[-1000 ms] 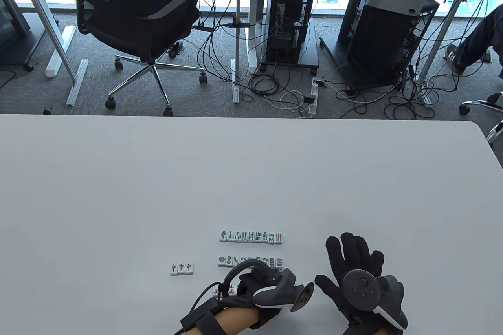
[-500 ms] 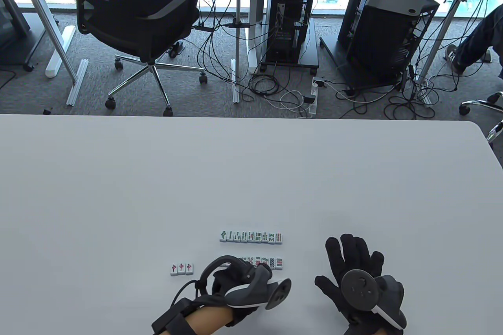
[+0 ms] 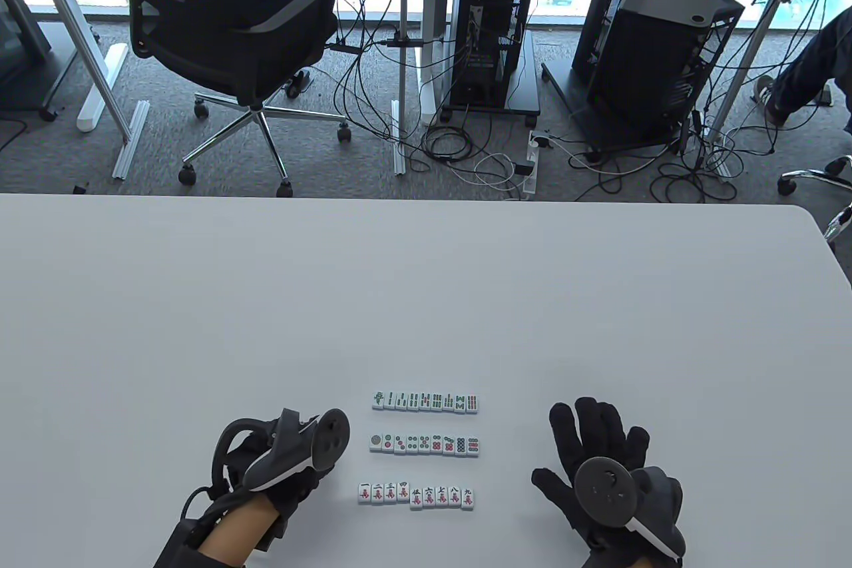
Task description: Mahjong suit sorting
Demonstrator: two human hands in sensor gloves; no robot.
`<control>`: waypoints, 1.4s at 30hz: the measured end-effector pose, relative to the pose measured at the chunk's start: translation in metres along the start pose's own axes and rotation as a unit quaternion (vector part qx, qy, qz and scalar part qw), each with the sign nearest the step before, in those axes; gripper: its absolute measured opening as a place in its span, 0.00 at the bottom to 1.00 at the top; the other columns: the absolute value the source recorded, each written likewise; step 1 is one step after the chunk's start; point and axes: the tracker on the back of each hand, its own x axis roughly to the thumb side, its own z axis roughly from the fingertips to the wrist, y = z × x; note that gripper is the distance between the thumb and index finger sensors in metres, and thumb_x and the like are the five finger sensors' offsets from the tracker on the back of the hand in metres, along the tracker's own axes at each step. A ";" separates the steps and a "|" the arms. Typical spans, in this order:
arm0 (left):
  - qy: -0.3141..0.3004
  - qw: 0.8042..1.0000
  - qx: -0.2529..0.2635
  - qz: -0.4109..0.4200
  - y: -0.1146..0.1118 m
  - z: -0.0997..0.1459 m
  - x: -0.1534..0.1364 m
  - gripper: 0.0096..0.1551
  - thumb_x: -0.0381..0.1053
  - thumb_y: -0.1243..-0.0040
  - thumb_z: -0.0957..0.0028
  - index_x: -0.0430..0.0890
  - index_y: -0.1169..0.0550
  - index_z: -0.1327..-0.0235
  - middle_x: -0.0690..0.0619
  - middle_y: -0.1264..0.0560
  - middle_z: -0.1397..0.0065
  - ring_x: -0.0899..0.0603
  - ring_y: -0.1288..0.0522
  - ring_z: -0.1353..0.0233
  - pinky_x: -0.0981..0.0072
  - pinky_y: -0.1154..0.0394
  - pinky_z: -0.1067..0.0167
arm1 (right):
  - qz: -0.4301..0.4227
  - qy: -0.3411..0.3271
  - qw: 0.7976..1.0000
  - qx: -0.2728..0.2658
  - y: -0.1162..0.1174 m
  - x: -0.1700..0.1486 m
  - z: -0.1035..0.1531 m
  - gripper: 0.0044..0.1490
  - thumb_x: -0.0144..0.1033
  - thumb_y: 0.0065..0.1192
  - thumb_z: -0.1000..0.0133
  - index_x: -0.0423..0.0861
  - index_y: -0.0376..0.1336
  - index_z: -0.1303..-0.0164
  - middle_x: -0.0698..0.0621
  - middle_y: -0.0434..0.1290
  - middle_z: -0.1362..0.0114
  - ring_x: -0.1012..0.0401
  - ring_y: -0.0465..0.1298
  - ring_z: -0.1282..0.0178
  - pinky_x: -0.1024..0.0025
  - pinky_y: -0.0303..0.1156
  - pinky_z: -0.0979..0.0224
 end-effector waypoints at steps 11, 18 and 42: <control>0.041 0.997 0.055 0.019 0.002 0.002 -0.022 0.41 0.66 0.34 0.67 0.50 0.23 0.40 0.58 0.15 0.54 0.50 0.15 0.65 0.52 0.20 0.55 | -0.006 0.000 1.000 -0.004 -0.001 -0.001 0.000 0.54 0.63 0.49 0.50 0.58 0.30 0.22 0.43 0.32 0.15 0.41 0.34 0.17 0.26 0.35 0.24; 0.061 0.987 0.147 0.018 0.020 0.022 -0.063 0.46 0.72 0.37 0.69 0.54 0.27 0.35 0.57 0.20 0.37 0.47 0.15 0.46 0.46 0.24 0.41 | 0.001 0.000 1.000 -0.009 0.000 0.000 -0.001 0.54 0.64 0.48 0.50 0.58 0.29 0.23 0.44 0.31 0.15 0.41 0.32 0.17 0.26 0.33 0.24; 0.072 0.966 0.205 0.142 0.004 0.054 -0.150 0.56 0.81 0.54 0.64 0.69 0.60 0.25 0.64 0.79 0.21 0.47 0.82 0.17 0.35 0.79 0.27 | 0.072 0.050 0.995 -0.050 0.008 -0.010 -0.007 0.55 0.65 0.46 0.50 0.60 0.25 0.25 0.46 0.23 0.17 0.44 0.25 0.19 0.27 0.29 0.24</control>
